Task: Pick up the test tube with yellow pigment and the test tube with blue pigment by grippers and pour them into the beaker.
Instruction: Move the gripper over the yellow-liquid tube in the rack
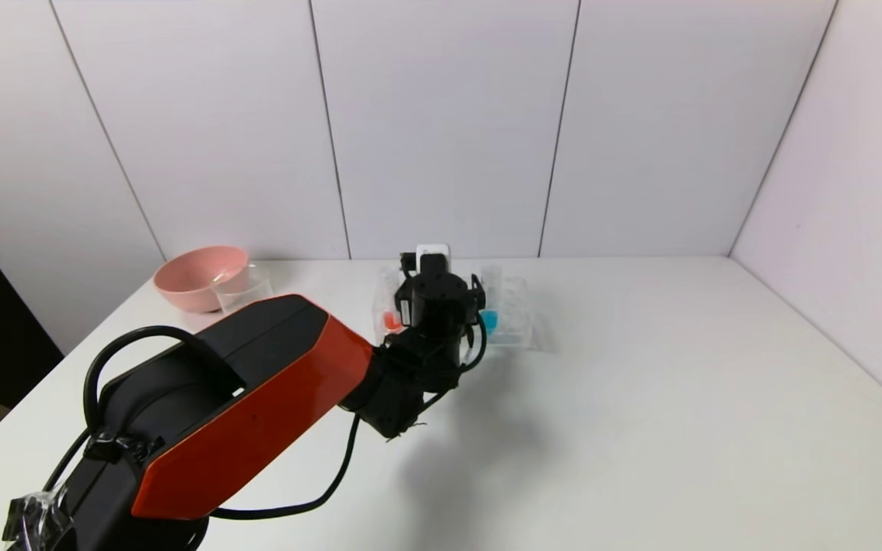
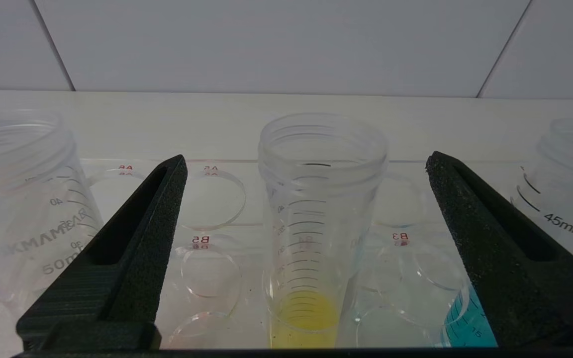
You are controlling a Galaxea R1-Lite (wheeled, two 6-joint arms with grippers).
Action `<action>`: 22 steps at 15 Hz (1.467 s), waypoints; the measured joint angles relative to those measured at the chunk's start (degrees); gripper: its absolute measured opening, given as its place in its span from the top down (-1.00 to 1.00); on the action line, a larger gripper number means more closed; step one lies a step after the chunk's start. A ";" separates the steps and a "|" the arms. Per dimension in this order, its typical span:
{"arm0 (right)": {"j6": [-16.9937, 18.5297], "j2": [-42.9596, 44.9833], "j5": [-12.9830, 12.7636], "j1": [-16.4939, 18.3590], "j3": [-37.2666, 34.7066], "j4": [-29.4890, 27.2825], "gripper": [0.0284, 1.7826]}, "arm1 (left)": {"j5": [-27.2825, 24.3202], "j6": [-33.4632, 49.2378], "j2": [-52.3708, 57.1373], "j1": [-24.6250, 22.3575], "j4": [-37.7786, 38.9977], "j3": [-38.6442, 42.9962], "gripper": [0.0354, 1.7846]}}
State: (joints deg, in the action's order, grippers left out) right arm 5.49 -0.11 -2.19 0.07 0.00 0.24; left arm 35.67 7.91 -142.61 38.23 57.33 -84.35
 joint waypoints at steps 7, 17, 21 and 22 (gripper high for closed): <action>0.02 0.00 0.00 -0.02 0.00 0.00 -0.92 | -0.06 0.02 -1.57 -1.27 -1.49 -2.61 -0.84; 0.02 0.00 0.00 -0.02 0.00 0.00 -0.92 | 0.02 0.21 -2.93 -1.38 -2.40 -3.39 0.33; 0.00 0.00 0.00 -0.02 0.00 0.00 -0.92 | 0.02 0.16 -2.96 -1.38 -2.43 -3.36 0.42; 0.02 0.00 0.00 -0.02 0.00 0.00 -0.92 | 0.02 0.18 -2.93 -1.38 -2.43 -3.33 0.42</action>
State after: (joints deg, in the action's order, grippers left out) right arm 5.51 -0.11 -2.19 0.05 0.00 0.24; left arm 35.69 8.09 -145.53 36.85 54.91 -87.67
